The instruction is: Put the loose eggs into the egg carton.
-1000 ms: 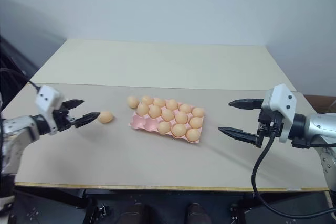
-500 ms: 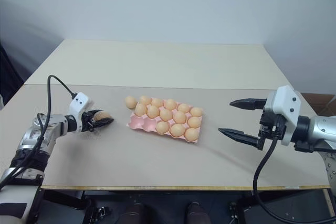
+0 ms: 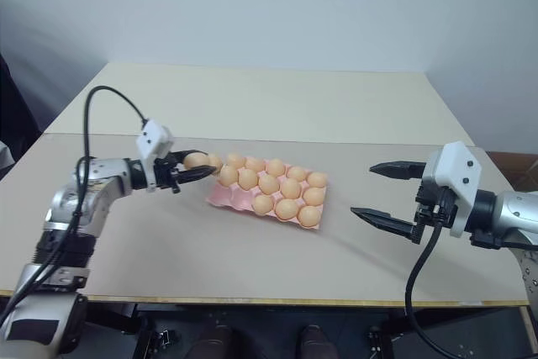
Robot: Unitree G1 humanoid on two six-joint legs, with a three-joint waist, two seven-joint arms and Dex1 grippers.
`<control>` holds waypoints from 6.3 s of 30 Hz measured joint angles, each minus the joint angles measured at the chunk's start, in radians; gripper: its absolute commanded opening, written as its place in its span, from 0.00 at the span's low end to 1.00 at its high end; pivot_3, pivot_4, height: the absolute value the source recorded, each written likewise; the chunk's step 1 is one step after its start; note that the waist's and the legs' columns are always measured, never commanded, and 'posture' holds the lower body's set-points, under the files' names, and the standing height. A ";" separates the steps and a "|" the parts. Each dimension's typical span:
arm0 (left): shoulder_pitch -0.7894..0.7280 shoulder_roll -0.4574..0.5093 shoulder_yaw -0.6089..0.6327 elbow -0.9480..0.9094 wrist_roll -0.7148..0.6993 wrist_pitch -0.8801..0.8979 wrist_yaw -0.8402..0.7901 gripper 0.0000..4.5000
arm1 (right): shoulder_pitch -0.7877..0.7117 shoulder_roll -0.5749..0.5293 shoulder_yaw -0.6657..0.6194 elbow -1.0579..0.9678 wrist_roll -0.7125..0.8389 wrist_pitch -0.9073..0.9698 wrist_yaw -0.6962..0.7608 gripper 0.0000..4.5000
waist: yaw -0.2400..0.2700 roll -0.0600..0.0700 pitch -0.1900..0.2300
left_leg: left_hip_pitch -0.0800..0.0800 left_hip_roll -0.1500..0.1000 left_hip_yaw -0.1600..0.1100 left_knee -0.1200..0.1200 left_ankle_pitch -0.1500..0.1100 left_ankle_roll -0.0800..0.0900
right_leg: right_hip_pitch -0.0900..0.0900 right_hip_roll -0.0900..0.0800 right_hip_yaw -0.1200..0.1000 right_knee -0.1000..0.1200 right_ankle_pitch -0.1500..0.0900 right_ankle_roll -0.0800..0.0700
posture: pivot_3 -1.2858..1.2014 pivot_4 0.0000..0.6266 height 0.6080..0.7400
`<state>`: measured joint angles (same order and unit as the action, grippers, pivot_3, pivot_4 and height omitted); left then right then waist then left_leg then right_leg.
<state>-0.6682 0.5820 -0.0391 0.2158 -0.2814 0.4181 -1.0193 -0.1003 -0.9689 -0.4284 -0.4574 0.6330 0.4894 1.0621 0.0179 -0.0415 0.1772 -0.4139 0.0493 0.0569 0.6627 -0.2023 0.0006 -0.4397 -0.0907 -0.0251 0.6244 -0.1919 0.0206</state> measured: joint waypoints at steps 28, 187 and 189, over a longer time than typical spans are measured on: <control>0.092 0.112 0.034 -0.232 -0.064 0.093 -0.039 0.99 | 0.037 0.013 -0.047 -0.036 0.016 -0.005 -0.043 1.00 | -0.014 0.000 0.000 | 0.001 0.001 -0.001 0.001 0.000 0.000 | -0.001 0.001 0.002 0.001 0.000 0.000 | 0.52 0.24 1.00; -0.004 0.152 0.063 0.036 -0.022 0.006 -0.117 1.00 | 0.085 0.034 -0.091 -0.076 0.033 0.002 -0.084 1.00 | -0.008 -0.003 0.001 | 0.002 0.000 0.001 0.001 0.000 0.000 | 0.000 0.000 0.004 0.000 0.001 0.001 | 0.52 0.24 1.00; 0.027 0.189 0.100 -0.002 -0.040 0.007 -0.118 1.00 | 0.081 0.034 -0.088 -0.067 0.033 0.001 -0.084 1.00 | -0.009 -0.003 0.001 | 0.003 0.000 0.001 0.001 0.000 0.000 | 0.000 0.000 0.004 0.000 -0.001 -0.001 | 0.52 0.24 1.00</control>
<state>-0.6411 0.7712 0.0608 0.2143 -0.3216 0.4251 -1.1373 -0.0190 -0.9351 -0.5169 -0.5241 0.6656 0.4908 0.9785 0.0086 -0.0447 0.1777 -0.4110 0.0494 0.0583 0.6637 -0.2023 0.0007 -0.4393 -0.0904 -0.0213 0.6246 -0.1925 0.0192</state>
